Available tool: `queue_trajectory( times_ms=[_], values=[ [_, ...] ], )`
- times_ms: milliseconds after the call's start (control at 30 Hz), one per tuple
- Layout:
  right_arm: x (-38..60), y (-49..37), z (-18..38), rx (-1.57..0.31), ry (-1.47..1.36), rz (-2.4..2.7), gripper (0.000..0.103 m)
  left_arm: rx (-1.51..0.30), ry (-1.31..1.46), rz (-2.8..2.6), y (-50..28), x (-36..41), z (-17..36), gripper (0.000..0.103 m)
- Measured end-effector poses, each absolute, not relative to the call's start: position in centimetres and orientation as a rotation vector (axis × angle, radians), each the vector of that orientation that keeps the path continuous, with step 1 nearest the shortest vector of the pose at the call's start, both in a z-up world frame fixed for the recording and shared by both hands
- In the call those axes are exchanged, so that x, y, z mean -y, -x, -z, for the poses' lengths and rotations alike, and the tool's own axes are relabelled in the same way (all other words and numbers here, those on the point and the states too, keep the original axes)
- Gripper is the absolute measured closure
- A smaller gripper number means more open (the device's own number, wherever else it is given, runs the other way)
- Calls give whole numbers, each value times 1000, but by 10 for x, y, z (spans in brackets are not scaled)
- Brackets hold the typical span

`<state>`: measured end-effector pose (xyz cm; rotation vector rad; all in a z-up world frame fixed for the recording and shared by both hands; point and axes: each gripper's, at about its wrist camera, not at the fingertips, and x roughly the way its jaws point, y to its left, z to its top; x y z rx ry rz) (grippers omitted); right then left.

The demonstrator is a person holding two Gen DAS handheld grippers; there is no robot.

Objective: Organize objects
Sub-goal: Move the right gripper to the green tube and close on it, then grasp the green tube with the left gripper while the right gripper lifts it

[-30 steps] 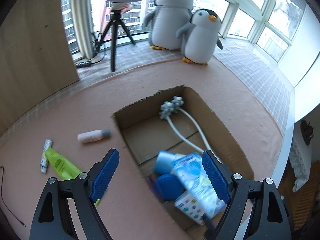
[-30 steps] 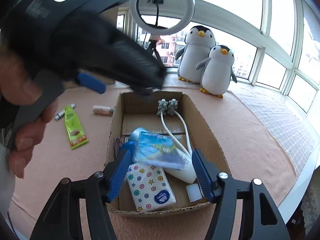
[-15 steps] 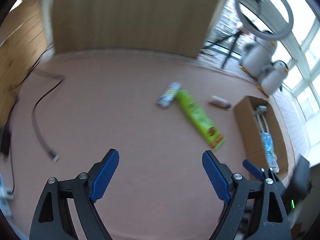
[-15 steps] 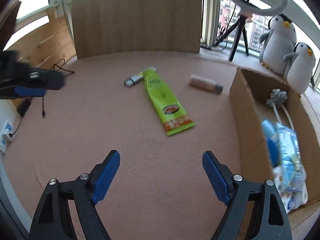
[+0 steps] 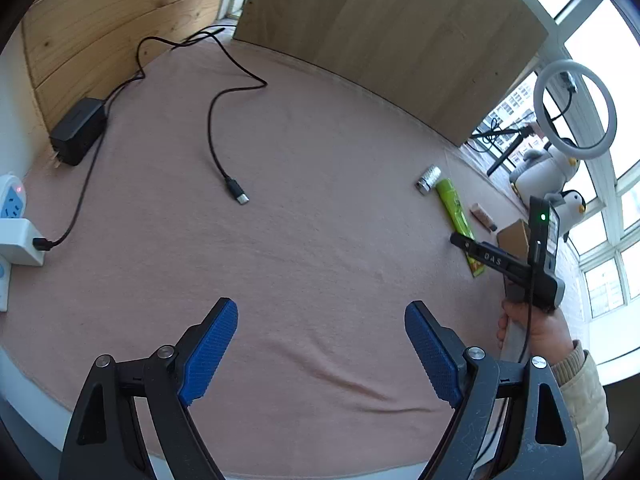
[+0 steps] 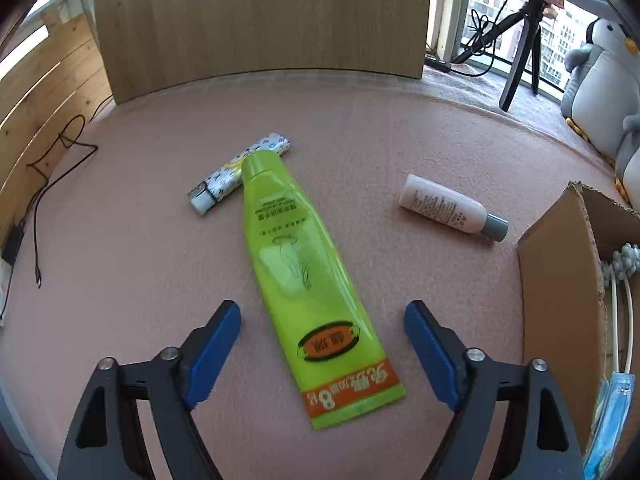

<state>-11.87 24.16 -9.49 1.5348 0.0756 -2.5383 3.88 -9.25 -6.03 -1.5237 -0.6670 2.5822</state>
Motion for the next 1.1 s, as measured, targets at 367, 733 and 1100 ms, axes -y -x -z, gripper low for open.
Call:
queue_trajectory(
  times_ms=[367,733,1100],
  values=[
    [-198,5,92,-139,-1423,2422,63,701,1589,-2481,-21,72,81,14],
    [-129,-78,90,-324,-1269,2346,59,596,1707,-2400,-3,22,123,14],
    [-133,-89,91,-332,-1219,2347,55,454,1749,-2417,21,-20,124,36]
  ],
)
